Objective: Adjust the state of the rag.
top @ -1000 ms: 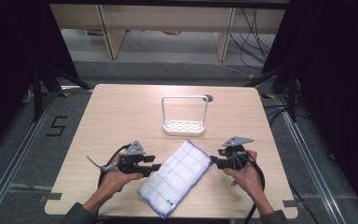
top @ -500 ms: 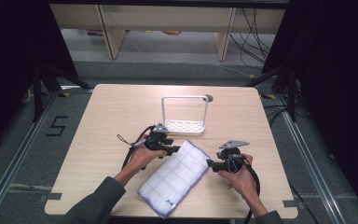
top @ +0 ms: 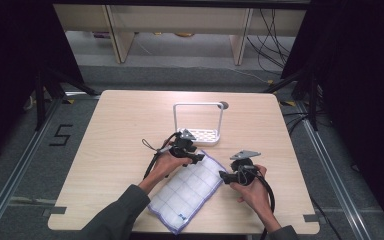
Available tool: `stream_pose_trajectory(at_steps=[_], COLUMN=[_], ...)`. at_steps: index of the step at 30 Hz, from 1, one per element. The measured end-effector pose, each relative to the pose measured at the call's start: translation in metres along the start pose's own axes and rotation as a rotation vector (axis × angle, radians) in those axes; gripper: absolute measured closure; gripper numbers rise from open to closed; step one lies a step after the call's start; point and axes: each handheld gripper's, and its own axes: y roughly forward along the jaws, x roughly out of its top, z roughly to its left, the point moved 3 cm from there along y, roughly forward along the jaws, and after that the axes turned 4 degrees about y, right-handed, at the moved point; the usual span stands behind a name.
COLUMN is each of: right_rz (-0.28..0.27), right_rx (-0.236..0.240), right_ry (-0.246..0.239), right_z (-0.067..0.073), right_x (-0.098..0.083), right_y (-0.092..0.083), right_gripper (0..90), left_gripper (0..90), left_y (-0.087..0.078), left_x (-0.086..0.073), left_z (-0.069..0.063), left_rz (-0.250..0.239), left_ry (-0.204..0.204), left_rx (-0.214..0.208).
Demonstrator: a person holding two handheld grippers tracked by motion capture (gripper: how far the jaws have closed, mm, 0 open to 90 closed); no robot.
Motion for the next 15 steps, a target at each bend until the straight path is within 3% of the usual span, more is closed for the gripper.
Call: stream_pose_trajectory(at_steps=[4, 8, 11, 15], right_rz=[0.03, 0.018, 0.022, 0.025], right_rx=[-0.015, -0.025, -0.031, -0.02], right_ry=[-0.003, -0.028, -0.022, -0.004], right_z=[-0.0014, -0.0017, -0.0001, 0.0012], right_x=[-0.0041, -0.0052, -0.0061, -0.0064], right_y=[0.005, 0.0075, 0.0071, 0.0066], right_gripper=[46.4, 47.3, 48.1, 51.4], left_gripper=[51.9, 57.4, 63.6, 71.0], left_y=[0.0061, 0.0091, 0.0104, 0.011], left_x=[-0.0011, -0.0012, -0.0015, -0.0017], left_z=[0.0008, 0.0006, -0.0002, -0.0015], left_rz=[0.009, 0.01, 0.018, 0.025], left_ry=[0.015, 0.034, 0.059, 0.055], left_rx=[0.012, 0.031, 0.017, 0.01])
